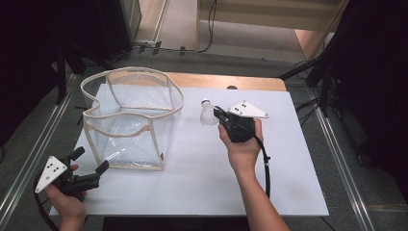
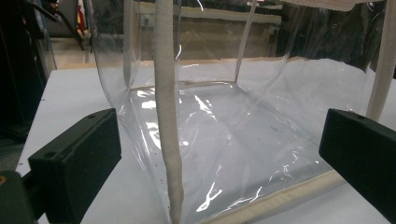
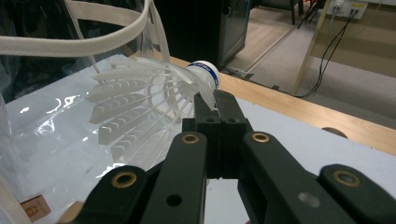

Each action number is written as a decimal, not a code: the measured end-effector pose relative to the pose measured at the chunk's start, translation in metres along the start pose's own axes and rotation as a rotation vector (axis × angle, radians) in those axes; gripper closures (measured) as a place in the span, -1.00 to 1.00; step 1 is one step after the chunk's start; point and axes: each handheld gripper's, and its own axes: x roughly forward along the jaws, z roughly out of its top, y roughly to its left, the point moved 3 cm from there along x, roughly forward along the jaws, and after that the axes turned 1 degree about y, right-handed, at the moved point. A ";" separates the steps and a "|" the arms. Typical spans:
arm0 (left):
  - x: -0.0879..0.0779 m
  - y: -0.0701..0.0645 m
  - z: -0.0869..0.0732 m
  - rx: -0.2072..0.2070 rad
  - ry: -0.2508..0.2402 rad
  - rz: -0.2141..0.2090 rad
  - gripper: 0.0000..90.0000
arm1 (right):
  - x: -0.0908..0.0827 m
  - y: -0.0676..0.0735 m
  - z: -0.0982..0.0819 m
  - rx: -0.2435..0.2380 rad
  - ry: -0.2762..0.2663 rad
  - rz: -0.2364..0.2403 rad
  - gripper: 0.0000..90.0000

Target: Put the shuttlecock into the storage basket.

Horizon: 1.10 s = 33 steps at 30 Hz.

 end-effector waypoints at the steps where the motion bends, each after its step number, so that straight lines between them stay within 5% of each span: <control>1: 0.000 0.000 0.000 0.000 0.000 0.000 -1.00 | 0.000 0.000 0.001 0.002 -0.001 0.002 0.94; 33: 0.000 0.000 0.000 0.006 0.003 0.000 -1.00 | -0.002 0.013 0.037 -0.024 -0.068 0.029 0.94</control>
